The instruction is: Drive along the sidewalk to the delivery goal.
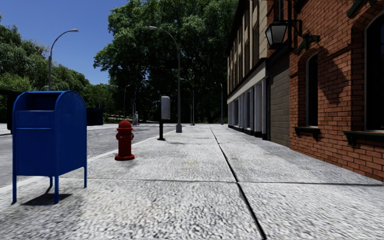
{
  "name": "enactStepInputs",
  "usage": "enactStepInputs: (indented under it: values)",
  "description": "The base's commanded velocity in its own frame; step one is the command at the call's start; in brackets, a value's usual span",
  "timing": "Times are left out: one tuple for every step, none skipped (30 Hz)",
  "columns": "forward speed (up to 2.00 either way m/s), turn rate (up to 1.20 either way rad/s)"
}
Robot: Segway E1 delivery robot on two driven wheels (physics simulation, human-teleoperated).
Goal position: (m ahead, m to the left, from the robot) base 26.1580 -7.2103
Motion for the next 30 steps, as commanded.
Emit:
enactStepInputs:
  values:
    - [2.00, 0.00]
    - [2.00, 0.00]
    - [2.00, 0.00]
    - [2.00, 0.00]
    - [2.00, 0.00]
    - [2.00, 0.00]
    - [2.00, 0.00]
    - [2.00, 0.00]
    - [2.00, 0.00]
    - [2.00, 0.00]
    - [2.00, 0.00]
    - [2.00, 0.00]
    - [2.00, 0.00]
    - [2.00, 0.00]
    - [2.00, 0.00]
    - [2.00, 0.00]
    - [2.00, 0.00]
    - [2.00, 0.00]
    - [2.00, 0.00]
    - [2.00, 0.00]
    - [2.00, 0.00]
    - [2.00, 0.00]
    - [2.00, 0.00]
    - [2.00, 0.00]
    - [2.00, 0.00]
    - [2.00, 0.00]
    - [2.00, 0.00]
    - [2.00, 0.00]
    - [2.00, 0.00]
    - [2.00, 0.00]
